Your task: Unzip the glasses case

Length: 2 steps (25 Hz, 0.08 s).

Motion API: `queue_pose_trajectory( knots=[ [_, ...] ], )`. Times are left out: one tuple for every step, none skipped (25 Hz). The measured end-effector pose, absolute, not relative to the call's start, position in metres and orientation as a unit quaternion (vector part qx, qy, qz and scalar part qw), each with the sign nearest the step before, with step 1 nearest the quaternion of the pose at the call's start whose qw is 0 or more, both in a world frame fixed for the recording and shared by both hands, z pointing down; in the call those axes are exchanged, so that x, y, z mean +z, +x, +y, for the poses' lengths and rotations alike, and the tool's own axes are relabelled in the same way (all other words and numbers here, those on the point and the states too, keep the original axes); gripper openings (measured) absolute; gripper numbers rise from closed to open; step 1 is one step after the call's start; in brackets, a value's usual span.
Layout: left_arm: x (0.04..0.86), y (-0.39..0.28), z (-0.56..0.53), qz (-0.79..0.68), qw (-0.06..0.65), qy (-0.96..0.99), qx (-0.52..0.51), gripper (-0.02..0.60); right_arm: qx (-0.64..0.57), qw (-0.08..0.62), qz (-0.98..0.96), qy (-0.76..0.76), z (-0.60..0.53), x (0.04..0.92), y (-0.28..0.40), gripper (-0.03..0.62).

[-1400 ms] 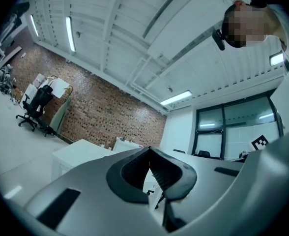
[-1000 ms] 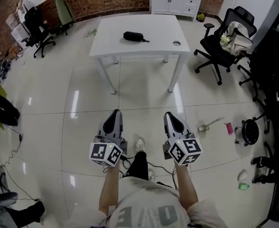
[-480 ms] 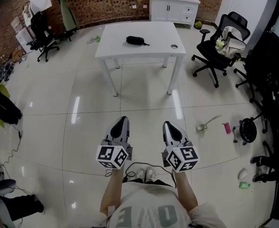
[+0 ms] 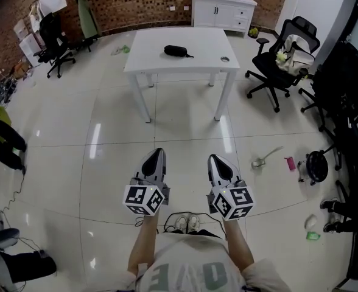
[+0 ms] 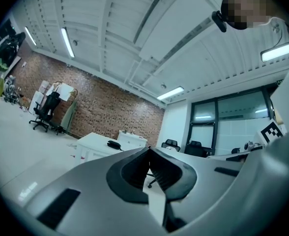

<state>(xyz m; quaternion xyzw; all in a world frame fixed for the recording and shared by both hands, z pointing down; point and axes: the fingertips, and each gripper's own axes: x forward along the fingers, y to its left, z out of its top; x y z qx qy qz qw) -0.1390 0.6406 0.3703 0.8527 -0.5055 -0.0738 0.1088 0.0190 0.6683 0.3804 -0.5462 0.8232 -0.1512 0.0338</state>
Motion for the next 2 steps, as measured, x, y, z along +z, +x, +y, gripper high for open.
queue_pose_trajectory(
  knots=[
    [0.3721, -0.1388, 0.6402, -0.505, 0.111, 0.853, -0.073, 0.006, -0.151, 0.034, 0.822, -0.548, 0.6686, 0.3811, 0.02, 0.0],
    [0.3739, -0.1386, 0.6398, -0.505, 0.113, 0.853, -0.071, 0.006, -0.152, 0.033, 0.821, -0.549, 0.6688, 0.3817, 0.0211, 0.001]
  ],
)
